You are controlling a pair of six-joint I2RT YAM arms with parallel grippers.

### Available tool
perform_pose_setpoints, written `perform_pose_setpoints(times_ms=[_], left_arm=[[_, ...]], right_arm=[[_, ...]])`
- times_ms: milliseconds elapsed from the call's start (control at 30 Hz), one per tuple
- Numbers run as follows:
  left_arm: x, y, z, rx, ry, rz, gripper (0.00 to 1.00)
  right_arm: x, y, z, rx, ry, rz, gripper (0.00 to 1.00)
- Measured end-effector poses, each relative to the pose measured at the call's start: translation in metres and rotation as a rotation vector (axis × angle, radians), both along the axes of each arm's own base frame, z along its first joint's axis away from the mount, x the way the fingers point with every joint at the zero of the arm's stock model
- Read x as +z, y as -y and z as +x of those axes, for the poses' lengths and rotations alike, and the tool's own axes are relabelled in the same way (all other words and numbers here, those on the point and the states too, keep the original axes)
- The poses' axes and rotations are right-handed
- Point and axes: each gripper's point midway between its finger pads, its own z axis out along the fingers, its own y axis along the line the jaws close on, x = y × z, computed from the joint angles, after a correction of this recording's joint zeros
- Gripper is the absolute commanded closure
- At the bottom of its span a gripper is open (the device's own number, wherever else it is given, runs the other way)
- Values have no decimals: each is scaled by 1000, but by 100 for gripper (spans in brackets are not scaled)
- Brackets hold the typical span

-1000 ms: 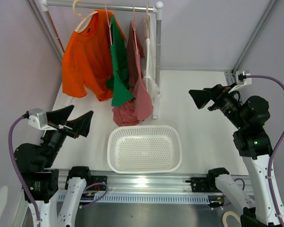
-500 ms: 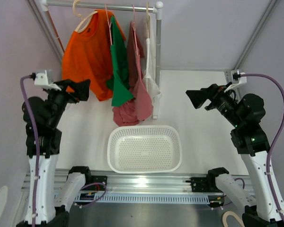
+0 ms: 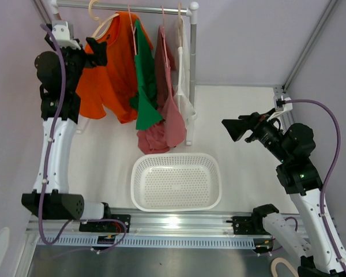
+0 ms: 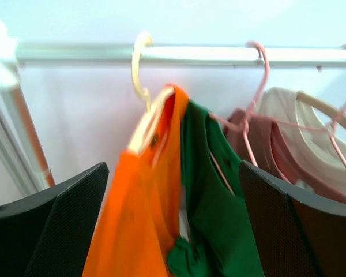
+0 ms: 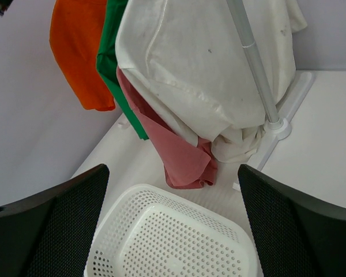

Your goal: Remove the t-shirt from the hanger

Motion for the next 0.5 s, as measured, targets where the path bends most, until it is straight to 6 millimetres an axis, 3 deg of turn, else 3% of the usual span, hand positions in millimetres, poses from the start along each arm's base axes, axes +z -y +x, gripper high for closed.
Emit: perform_pose_setpoints(times_ms=[200,367,500], left_arm=[[30,-5,48,8,100,38,2],[31,-8,86,16,141,73,2],[18,-11,113,22,129,73,2]], right_arm=[[-6,1,-5,3,9,-12,1],[-3,2,-7,3,26,-18,1],[-4,2,-7,3,30,-27,1]])
